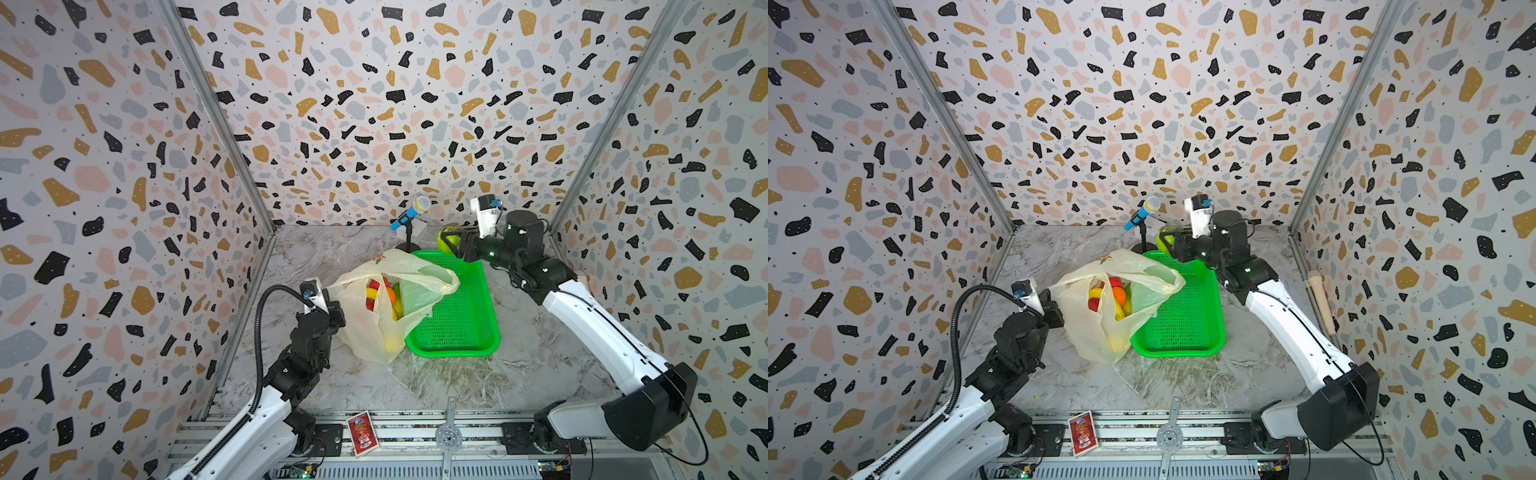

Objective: Place the fruits into the plastic bag
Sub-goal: 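Carry the small green fruit into the bag and open the right gripper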

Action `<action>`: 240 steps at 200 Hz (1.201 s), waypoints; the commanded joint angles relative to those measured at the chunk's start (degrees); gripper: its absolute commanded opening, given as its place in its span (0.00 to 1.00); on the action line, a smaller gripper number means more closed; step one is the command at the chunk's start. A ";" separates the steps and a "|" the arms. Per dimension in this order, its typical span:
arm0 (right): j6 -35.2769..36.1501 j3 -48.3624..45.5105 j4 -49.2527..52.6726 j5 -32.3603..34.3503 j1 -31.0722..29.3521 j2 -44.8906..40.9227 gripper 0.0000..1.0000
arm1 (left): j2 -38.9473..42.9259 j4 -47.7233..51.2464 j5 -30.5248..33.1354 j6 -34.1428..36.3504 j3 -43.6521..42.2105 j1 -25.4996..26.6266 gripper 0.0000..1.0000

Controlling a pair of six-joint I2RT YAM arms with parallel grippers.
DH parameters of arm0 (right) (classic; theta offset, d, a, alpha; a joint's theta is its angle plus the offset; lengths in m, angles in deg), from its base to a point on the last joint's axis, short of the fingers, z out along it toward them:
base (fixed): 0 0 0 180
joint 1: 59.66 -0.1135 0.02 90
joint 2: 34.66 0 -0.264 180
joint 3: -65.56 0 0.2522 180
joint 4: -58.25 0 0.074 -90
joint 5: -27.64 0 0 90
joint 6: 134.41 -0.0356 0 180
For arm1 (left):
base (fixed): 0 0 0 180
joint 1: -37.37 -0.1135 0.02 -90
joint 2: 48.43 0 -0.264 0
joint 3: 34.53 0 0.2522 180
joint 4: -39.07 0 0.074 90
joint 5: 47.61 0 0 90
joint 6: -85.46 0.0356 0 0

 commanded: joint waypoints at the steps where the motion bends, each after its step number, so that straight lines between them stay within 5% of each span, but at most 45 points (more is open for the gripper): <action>1: 7.07 0.44 3.76 -3.22 -8.47 2.09 0.29 | 0.45 -3.09 -1.49 -0.69 0.98 -0.32 0.00; 39: 4.51 0.28 4.23 -4.43 -14.29 8.85 0.29 | 0.72 -2.11 -1.37 -0.74 1.28 -0.32 0.00; 88: 2.68 5.25 9.77 5.14 -12.44 17.65 0.29 | 2.66 1.54 4.13 -0.52 2.38 -0.32 0.00; 181: 2.27 22.16 16.81 8.66 -8.75 35.70 0.34 | 5.09 1.68 3.43 0.46 2.32 -0.32 0.00; 194: 1.97 23.41 16.82 7.93 -8.91 36.64 0.40 | 5.12 2.00 3.51 0.44 2.72 -0.32 0.00; 222: 1.81 23.35 15.72 5.75 -9.28 35.93 0.76 | 4.98 2.18 3.73 0.41 2.94 -0.32 0.00; 240: 1.67 22.59 15.28 5.23 -9.38 34.25 0.88 | 4.72 2.26 4.42 -0.17 2.93 -0.32 0.00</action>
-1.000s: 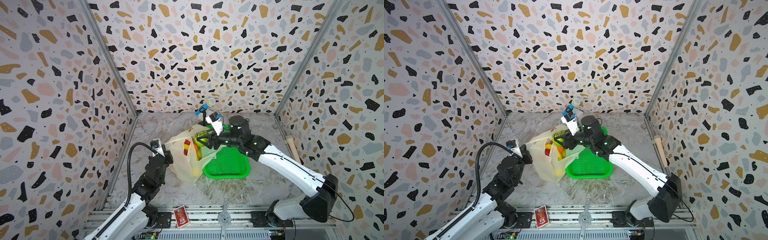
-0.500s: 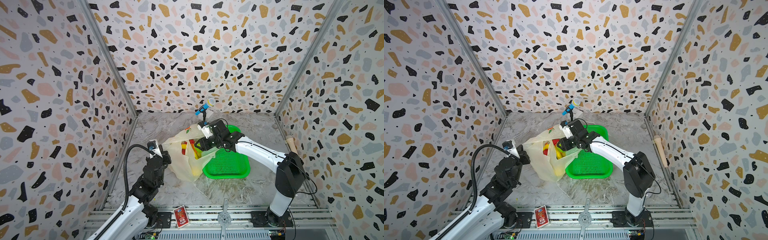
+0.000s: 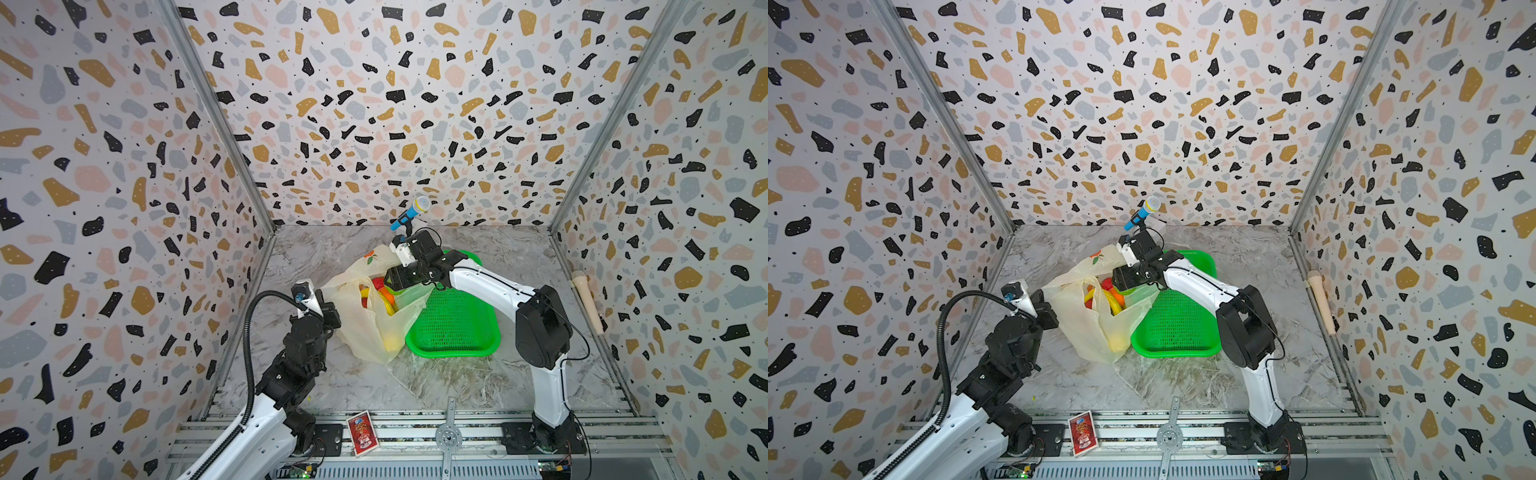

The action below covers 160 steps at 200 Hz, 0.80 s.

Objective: Place the fruits into the plastic bag

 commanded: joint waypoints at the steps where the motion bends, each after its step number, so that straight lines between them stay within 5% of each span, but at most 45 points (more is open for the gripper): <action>1: -0.29 1.49 0.77 -1.25 -0.32 -4.09 0.88 | 0.20 -1.19 1.65 0.20 2.41 -0.32 0.00; 28: 0.58 0.08 -0.09 -2.24 -0.28 -7.97 0.96 | -0.95 -1.02 2.74 -1.18 2.53 -0.32 0.00; 91: 2.38 -9.46 -3.61 -6.78 1.76 -21.96 0.95 | -3.21 -0.57 3.17 -2.34 2.92 -0.32 0.00; 134: -5.09 -22.18 -7.46 0.66 9.82 -32.64 0.95 | -3.57 -0.73 3.62 -1.99 2.66 -0.33 0.00; 160: -9.23 -28.41 -9.44 -6.95 15.95 -32.64 0.95 | -4.05 -0.92 3.36 -1.90 2.93 -0.32 0.00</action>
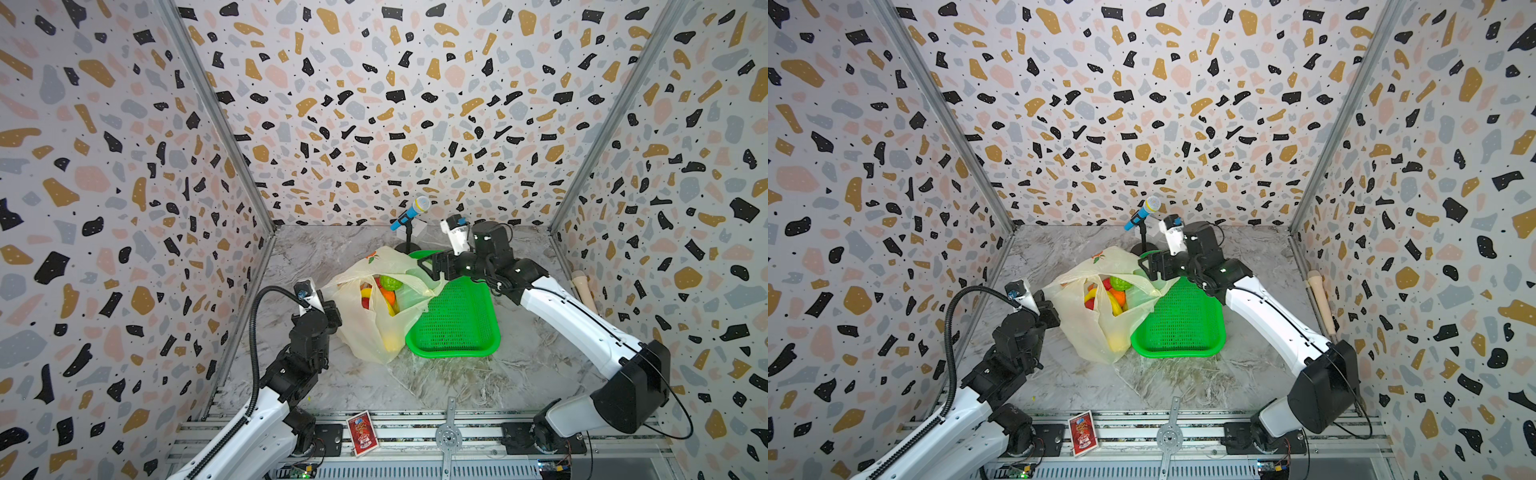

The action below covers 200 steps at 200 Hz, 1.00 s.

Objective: Place the fruits into the plastic bag

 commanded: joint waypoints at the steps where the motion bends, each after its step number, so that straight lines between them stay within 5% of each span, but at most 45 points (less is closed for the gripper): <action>1: -5.53 -4.88 -2.21 -4.35 4.34 0.43 0.95 | -0.35 -1.80 1.15 -0.06 1.98 -0.32 0.00; 68: -16.57 -17.24 -22.98 -21.22 5.20 5.81 0.95 | -0.52 -1.80 0.80 0.29 2.05 -0.32 0.00; 121: -21.36 -19.39 -29.91 -22.99 1.37 10.44 0.89 | -0.92 -2.23 0.53 0.29 1.97 -0.32 0.00; 134: -22.20 -19.31 -30.96 -23.21 0.51 11.17 0.75 | -0.92 -2.38 0.36 0.30 1.99 -0.32 0.00; 153: -22.73 -18.76 -31.55 -23.20 -0.01 11.38 0.37 | -0.86 -2.49 -0.08 0.12 2.02 -0.32 0.00; 166: -22.10 -17.68 -30.63 -22.93 -0.02 11.17 0.19 | -0.80 -2.47 -0.41 -0.12 2.13 -0.28 0.00; 200: -19.20 -11.88 -25.42 -24.32 -0.08 9.88 0.00 | -1.15 -1.76 -3.25 -2.68 5.28 -0.32 0.00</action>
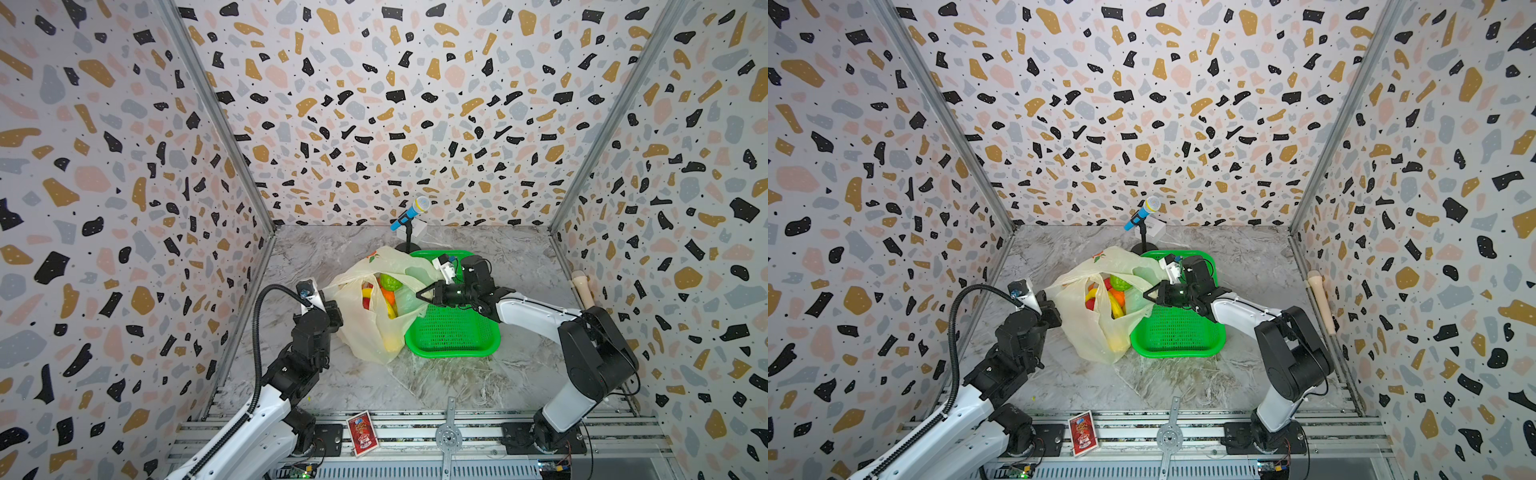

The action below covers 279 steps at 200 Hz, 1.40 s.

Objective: Place the fruits into the plastic bag

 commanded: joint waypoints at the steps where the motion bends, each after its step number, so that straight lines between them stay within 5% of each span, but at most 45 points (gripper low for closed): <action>1: 2.08 6.05 2.33 -1.81 0.08 -2.26 0.00 | -0.03 -2.17 -2.59 -1.86 4.81 -0.32 0.00; 67: 11.56 28.81 18.52 -4.15 -0.61 0.88 0.00 | -6.94 7.67 -9.77 2.41 23.72 -0.32 0.00; 142: 14.85 32.90 28.63 5.00 -1.60 6.93 0.02 | -11.12 4.67 -12.96 -0.32 20.25 -0.32 0.00; 179: 14.75 30.49 29.16 6.99 -1.43 7.99 0.12 | -13.17 2.87 -13.96 -0.99 19.84 -0.32 0.00; 210: 14.91 29.18 28.44 7.33 -0.62 5.96 0.34 | -14.65 2.10 -12.51 -1.02 19.72 -0.32 0.00; 231: 14.98 26.50 26.85 6.84 0.73 2.47 0.60 | -15.33 3.21 -8.41 -2.28 20.32 -0.32 0.23; 256: 14.70 20.85 23.18 6.50 3.45 -4.19 0.79 | -14.30 3.48 -6.52 -1.97 21.28 -0.41 0.70; 272: 14.07 16.79 20.58 6.06 5.93 -9.00 1.00 | -12.89 4.11 -3.69 -2.36 22.24 -0.50 0.92; 279: 13.81 15.09 19.66 5.97 7.04 -11.01 0.99 | -12.10 4.48 -1.65 -2.66 22.68 -0.50 1.00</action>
